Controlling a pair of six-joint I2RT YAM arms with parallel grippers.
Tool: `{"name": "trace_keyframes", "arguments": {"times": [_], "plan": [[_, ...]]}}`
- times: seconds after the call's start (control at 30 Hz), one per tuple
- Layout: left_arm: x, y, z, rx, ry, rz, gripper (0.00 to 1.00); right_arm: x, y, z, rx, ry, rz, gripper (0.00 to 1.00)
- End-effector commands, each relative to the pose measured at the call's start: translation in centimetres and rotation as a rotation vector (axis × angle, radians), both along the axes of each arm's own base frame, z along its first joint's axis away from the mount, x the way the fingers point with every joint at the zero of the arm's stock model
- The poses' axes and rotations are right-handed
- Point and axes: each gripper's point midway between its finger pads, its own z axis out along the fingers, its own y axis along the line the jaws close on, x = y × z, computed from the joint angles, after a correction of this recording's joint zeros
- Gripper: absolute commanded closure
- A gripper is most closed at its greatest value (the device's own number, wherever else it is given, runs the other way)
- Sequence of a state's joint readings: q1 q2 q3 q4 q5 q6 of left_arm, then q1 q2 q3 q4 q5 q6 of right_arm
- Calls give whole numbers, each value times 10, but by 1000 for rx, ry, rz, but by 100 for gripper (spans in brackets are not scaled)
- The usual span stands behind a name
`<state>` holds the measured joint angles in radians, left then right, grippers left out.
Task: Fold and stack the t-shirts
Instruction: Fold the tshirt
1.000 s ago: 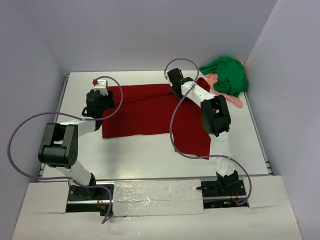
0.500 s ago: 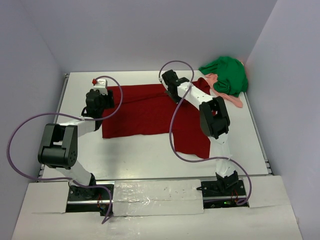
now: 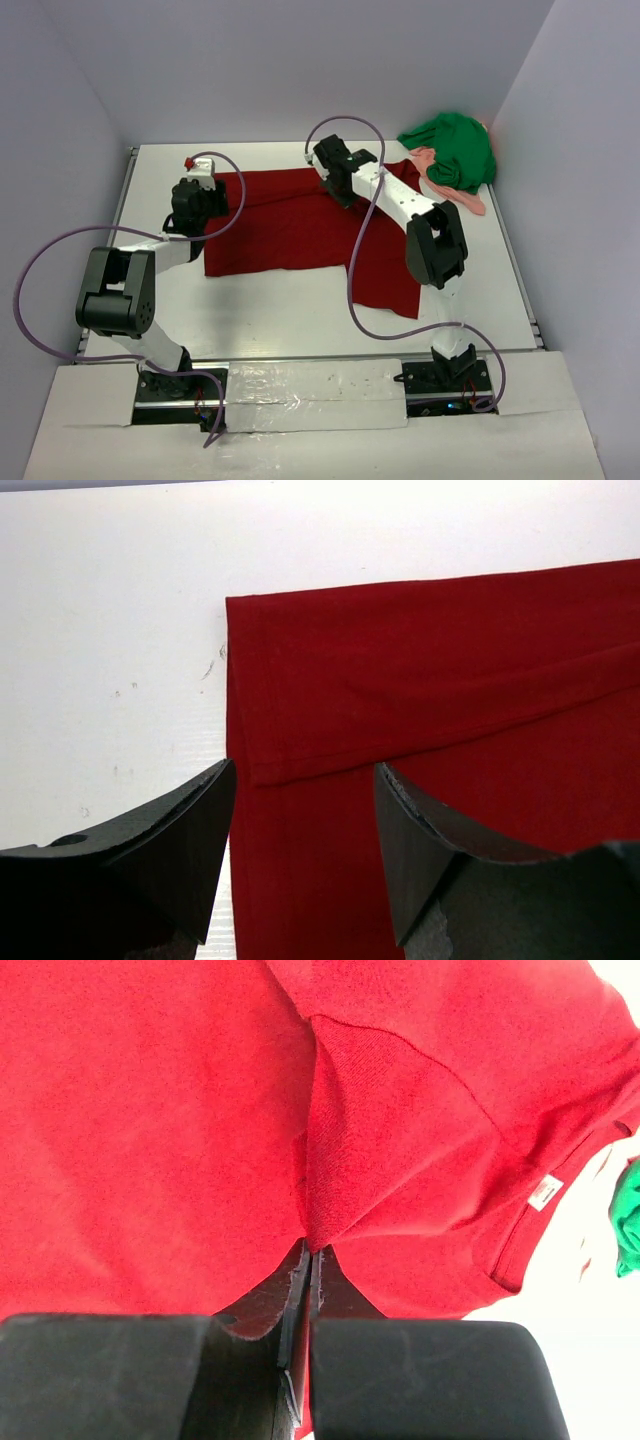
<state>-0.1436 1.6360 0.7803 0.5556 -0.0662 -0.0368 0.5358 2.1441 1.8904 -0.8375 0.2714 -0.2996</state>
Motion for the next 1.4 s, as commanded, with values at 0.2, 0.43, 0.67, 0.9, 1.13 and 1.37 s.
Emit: {"name": "trace_keyframes", "arguments": {"times": [0.2, 0.43, 0.67, 0.9, 1.13, 1.37], "plan": [[-1, -5, 20, 5, -49, -23, 34, -21, 10, 16, 18, 35, 26, 100], [-2, -6, 20, 3, -49, -29, 34, -31, 10, -41, -36, 113, 51, 64], [-2, -7, 20, 2, -48, -33, 34, -16, 5, -27, 24, -91, 39, 51], [-2, -7, 20, -1, -50, -36, 34, 33, -48, 25, 0, -335, -183, 50], [-2, -8, 20, -1, -51, -37, 34, 49, -105, 6, 48, -202, -373, 50], [-2, -8, 21, 0, -51, -39, 34, 34, -102, -15, 241, -11, -419, 53]]}}
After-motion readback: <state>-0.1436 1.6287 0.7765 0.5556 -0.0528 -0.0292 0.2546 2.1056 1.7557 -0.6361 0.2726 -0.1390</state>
